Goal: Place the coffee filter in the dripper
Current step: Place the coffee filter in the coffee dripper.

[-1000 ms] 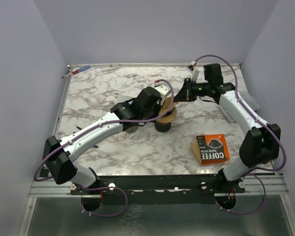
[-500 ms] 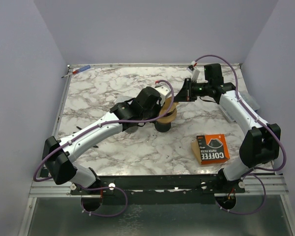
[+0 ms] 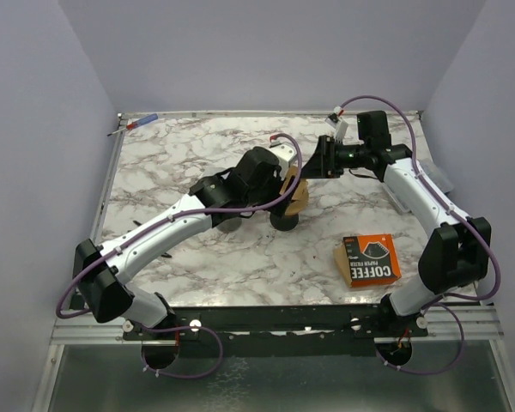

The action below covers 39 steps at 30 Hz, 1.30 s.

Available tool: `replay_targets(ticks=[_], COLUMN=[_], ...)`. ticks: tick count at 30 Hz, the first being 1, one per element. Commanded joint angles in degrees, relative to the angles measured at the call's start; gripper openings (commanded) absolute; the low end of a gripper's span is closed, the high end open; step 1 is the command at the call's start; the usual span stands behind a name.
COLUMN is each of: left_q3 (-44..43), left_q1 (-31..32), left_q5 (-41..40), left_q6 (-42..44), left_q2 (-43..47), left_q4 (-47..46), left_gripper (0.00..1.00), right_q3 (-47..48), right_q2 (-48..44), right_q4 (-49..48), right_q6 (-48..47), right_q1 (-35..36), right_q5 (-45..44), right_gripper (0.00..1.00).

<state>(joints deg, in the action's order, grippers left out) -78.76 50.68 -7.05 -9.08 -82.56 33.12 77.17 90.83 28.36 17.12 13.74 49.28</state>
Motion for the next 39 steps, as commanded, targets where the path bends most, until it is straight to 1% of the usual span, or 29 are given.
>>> replay_targets(ticks=[1,3,8,13,16,19,21,26,30,39], left_q3=[-2.18,-2.25,-2.27,-2.34,-2.53,-2.28,-2.00,-1.22,-0.04,2.85], left_q1=[-0.31,-0.40,-0.85,-2.79,-3.80,-4.21,-4.27,-4.32,-4.32,-4.34], left_q5=[0.61,1.37,2.60,4.37,4.89,4.10,4.13,3.14,1.89,0.07], left_q6=[-2.02,-2.65,-4.28,-6.34,-6.74,-6.59,-6.73,-6.81,-6.68,-5.99], left_q2=[2.81,3.29,4.15,4.10,3.61,3.34,3.29,2.38,1.39,0.35], left_q4=[-1.26,-2.12,-4.83,-7.56,-7.72,-7.72,-7.72,-7.72,-7.72,-7.80], left_gripper=[0.84,0.88,0.89,0.87,0.83,0.77,0.74,0.62,0.56,0.54], right_q3=[0.00,-0.08,-0.17,-0.35,-0.26,-0.58,-1.03,-1.82,-2.19,-3.44], right_q2=[-2.84,-3.62,-4.73,-4.59,-3.81,-3.02,-2.50,-1.42,-0.64,0.65], right_q4=[0.08,-0.09,-1.25,-2.92,-3.05,-2.86,-2.87,-3.05,-3.22,-3.81], right_q6=[-0.31,-0.17,0.67,2.30,2.31,2.05,1.98,1.70,1.59,1.31], right_q1=[-0.56,-0.58,-0.56,-0.56,-0.60,-0.58,-0.56,-0.65,-0.65,-0.69], right_q5=[1.22,0.42,-0.32,0.06,0.51,0.57,0.64,0.73,0.97,1.70], right_gripper=[0.62,0.66,0.72,0.72,0.72,0.70,0.66,0.58,0.55,0.54])
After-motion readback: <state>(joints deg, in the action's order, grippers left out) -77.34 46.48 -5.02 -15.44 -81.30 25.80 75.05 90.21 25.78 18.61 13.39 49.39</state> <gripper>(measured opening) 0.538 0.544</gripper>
